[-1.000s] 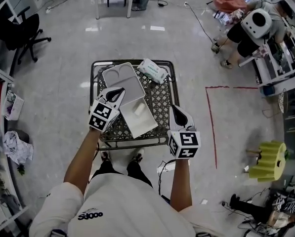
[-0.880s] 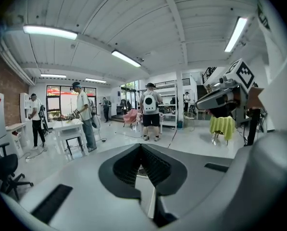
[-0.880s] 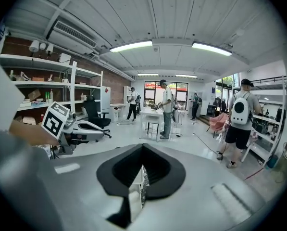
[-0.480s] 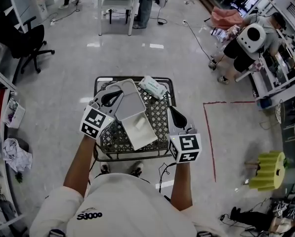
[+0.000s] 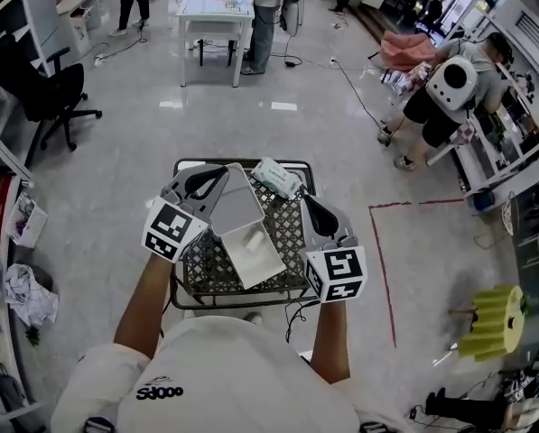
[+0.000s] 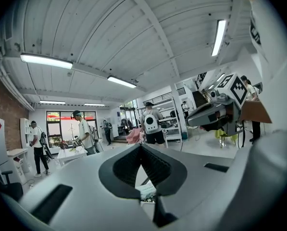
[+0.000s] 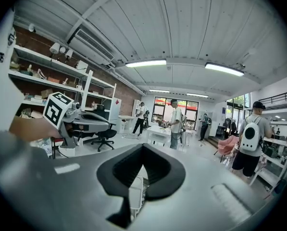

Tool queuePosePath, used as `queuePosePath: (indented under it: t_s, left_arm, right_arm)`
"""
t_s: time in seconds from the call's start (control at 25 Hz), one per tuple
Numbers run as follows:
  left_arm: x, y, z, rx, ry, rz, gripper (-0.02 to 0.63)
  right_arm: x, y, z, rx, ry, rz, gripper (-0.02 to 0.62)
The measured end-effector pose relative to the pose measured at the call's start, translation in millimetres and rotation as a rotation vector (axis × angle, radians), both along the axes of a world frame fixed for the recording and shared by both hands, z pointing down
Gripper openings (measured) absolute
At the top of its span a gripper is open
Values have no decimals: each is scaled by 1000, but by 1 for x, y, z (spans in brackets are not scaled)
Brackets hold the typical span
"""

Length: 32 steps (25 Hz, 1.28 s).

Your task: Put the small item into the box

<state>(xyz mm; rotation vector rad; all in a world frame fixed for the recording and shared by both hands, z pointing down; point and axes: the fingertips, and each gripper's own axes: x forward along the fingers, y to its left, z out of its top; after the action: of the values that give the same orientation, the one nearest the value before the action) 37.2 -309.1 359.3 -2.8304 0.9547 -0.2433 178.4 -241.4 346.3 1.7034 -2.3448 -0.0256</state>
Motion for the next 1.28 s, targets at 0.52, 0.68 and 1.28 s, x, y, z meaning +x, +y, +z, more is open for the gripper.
queuePosePath:
  t_s: [0.52,0.68,1.28]
  left_arm:
    - [5,22,-46,76,43,41,6]
    - [5,28,-49,79,43,46,6]
    - [6,38,-45,41,57,70,6]
  right_arm:
    - [-18,6,-23,47,50,-73,11]
    - [-20,9,-26,47,62,-69,9]
    - [-22,14,-26,46,45,-66,9]
